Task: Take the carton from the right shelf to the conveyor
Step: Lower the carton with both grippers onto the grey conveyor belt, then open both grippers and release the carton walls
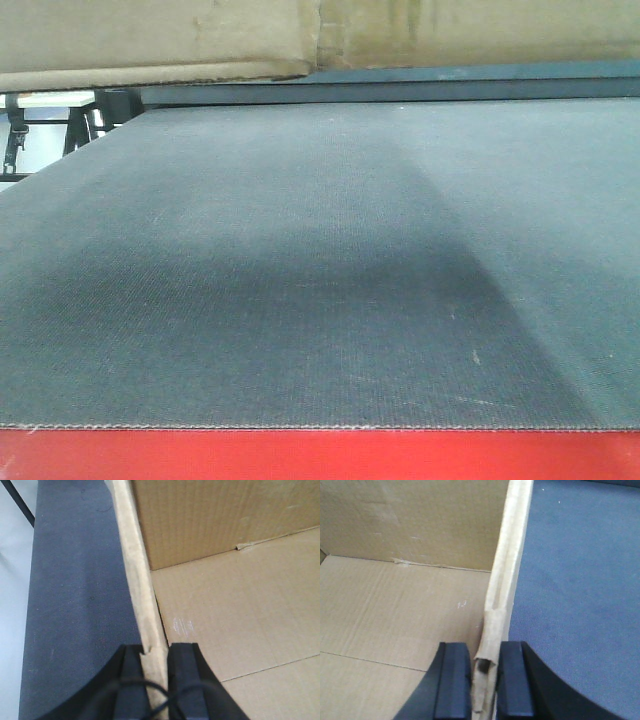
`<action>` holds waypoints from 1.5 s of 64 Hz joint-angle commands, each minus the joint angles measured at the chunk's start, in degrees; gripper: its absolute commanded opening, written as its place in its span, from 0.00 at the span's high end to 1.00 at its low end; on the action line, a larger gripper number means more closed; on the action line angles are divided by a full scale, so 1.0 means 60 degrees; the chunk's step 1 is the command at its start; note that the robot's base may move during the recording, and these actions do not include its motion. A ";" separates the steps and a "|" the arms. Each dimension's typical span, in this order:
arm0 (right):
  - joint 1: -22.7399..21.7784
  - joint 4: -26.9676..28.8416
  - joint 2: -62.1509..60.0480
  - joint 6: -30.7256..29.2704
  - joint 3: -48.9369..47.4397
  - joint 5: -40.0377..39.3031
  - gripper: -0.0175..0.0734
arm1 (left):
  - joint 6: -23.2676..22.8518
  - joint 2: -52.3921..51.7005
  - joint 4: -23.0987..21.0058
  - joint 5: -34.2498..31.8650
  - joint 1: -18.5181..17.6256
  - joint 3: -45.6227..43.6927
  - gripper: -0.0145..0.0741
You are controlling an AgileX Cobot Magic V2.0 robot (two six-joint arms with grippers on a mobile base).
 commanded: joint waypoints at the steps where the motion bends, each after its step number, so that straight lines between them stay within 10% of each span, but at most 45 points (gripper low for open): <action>1: -0.0009 -0.0095 -0.0113 -0.0146 -0.0055 -0.0395 0.88 | 0.0093 -0.0127 0.0245 -0.0220 -0.0055 -0.0030 0.86; 88: -0.1172 -0.0547 0.3846 -0.0146 -0.0052 -0.0133 0.88 | 0.0093 0.3404 0.0071 -0.1835 0.0376 -0.0030 0.85; 96: -0.1172 -0.0547 0.3919 -0.0146 -0.0052 -0.0171 0.68 | 0.0093 0.3505 0.0012 -0.1816 0.0519 -0.0030 0.66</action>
